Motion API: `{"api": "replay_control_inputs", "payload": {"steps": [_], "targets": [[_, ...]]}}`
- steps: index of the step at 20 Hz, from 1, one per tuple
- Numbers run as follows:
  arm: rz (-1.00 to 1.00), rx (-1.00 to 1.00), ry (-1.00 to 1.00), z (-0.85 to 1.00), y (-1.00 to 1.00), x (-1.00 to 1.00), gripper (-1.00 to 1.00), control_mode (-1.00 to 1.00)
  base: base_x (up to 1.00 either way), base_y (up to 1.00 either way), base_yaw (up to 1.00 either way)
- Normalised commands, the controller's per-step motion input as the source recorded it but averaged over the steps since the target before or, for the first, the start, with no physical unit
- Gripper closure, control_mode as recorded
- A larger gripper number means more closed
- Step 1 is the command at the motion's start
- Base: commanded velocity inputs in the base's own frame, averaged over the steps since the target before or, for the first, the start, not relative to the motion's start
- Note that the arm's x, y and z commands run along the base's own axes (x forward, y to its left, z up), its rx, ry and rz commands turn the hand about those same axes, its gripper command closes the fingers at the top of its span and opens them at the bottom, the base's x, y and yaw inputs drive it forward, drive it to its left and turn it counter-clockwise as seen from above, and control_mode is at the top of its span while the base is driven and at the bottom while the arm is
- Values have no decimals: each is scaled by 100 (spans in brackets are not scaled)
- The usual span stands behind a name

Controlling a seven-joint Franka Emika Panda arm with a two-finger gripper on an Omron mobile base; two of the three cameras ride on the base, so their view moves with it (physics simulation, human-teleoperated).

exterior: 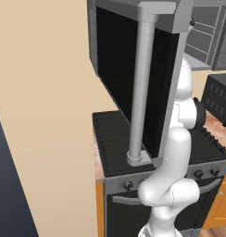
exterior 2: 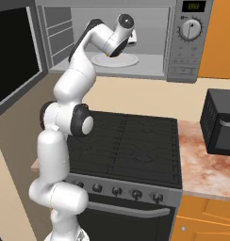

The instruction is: Pick the cup of tea, navigate to the dining table, and place it on the saucer.

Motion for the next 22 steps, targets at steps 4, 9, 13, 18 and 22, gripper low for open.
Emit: {"api": "replay_control_inputs", "payload": {"steps": [4,9,13,18,22], "targets": [[0,0,0,0,0,-4,100,-100,0,0,0],[1,3,-4,16,-29,-79,100,-100,0,0,0],[0,4,-6,11,-22,-100,100,-100,0,0,0],[0,2,-4,8,-1,-100,100,-100,0,0,0],[0,2,-1,7,1,-100,100,-100,0,0,0]]}}
